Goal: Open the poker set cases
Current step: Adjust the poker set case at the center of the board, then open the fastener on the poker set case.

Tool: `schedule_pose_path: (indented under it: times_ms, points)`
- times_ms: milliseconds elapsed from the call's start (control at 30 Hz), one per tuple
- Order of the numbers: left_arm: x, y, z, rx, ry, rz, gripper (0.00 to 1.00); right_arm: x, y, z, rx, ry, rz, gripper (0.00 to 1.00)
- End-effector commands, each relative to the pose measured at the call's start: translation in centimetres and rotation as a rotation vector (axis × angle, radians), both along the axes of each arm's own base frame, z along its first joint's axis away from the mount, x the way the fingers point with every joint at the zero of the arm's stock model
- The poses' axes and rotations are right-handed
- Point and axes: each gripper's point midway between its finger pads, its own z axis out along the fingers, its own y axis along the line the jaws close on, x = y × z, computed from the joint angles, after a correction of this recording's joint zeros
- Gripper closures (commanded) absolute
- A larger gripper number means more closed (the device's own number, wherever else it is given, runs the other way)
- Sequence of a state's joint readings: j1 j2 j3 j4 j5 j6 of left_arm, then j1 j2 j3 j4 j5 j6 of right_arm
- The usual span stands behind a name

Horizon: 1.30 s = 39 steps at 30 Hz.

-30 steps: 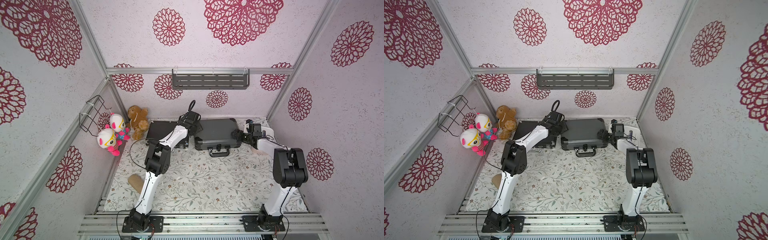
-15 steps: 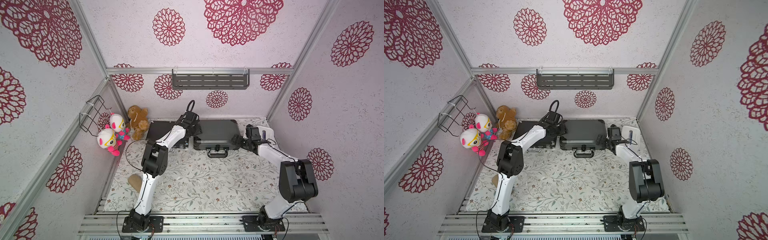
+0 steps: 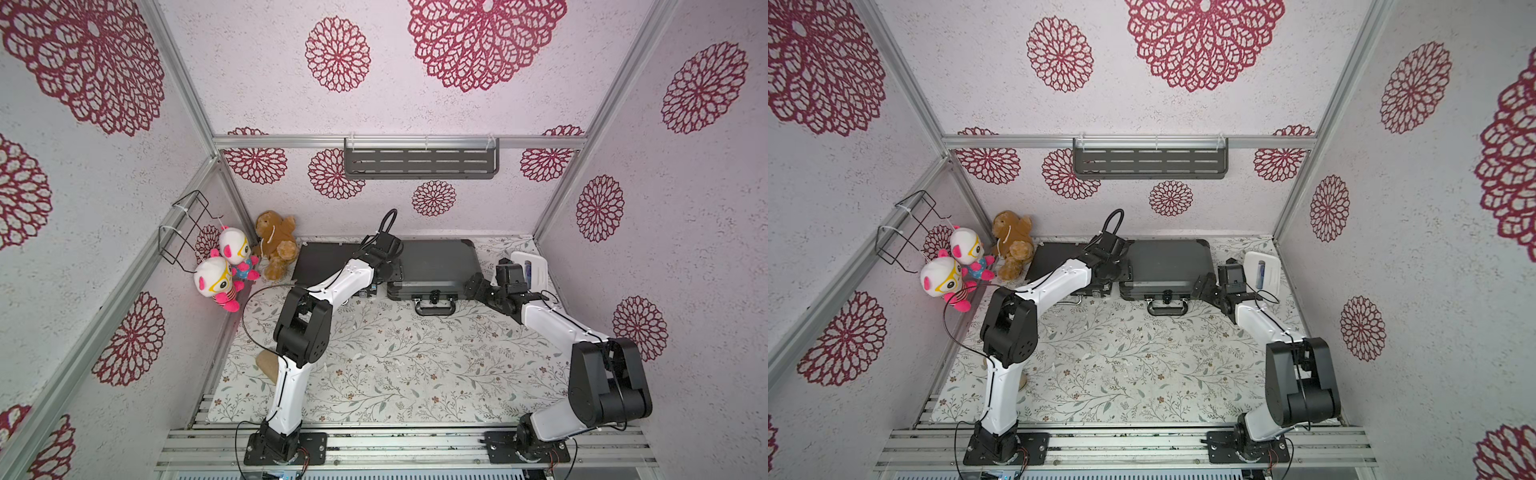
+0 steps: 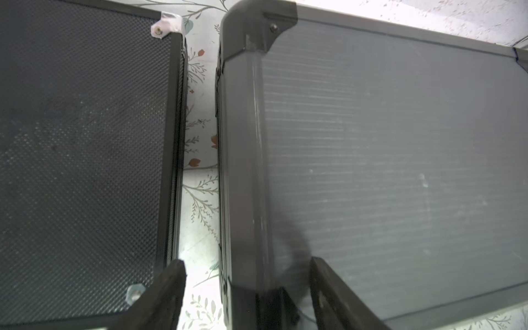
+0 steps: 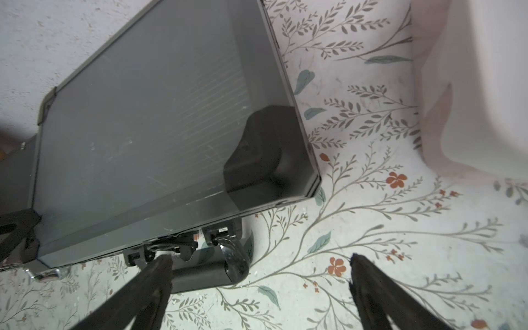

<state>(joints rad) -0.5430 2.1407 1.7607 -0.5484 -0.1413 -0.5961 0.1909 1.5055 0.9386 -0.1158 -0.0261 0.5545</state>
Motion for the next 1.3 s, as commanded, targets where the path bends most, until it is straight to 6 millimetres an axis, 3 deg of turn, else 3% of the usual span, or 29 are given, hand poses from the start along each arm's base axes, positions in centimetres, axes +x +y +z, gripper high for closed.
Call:
schedule_pose_path:
  times_ms: [0,167,333,467,533,667,900,933,1033,1267]
  points:
    - [-3.5,2.1,-4.1,0.107,0.112,0.006,0.28,-0.6,1.5,2.4,-0.102,-0.046,0.002,0.01]
    - [-5.1,3.2,-5.7,0.082,0.095,0.037,0.28,-1.5,4.7,2.5,-0.197,-0.129,0.031,0.01]
    - [-6.3,3.3,-7.7,0.069,0.116,0.008,0.29,-1.7,8.1,1.1,-0.056,-0.070,0.120,0.01]
    - [-7.3,4.0,-8.6,0.072,0.080,-0.005,0.31,-2.0,12.3,1.5,0.093,-0.148,0.230,0.06]
    - [-7.7,4.7,-9.0,0.075,0.053,0.013,0.33,-1.8,13.3,1.4,0.153,-0.163,0.232,0.08]
    - [-7.5,4.8,-5.8,0.068,0.003,0.019,0.33,-1.4,14.1,0.6,0.182,-0.172,0.217,0.08]
    - [-7.1,4.2,-6.6,0.056,0.045,0.009,0.33,-0.4,14.5,-0.7,0.087,-0.200,0.199,0.07]
    - [-7.3,4.4,-8.1,0.074,0.079,0.012,0.33,-0.2,14.4,-1.1,0.067,-0.191,0.193,0.07]
    - [-7.4,4.5,-7.6,0.073,0.070,0.011,0.33,0.5,14.3,-1.7,0.034,-0.181,0.186,0.07]
    - [-7.6,5.3,-2.7,0.003,-0.090,0.033,0.31,0.3,13.8,-1.4,0.013,-0.201,0.178,0.06]
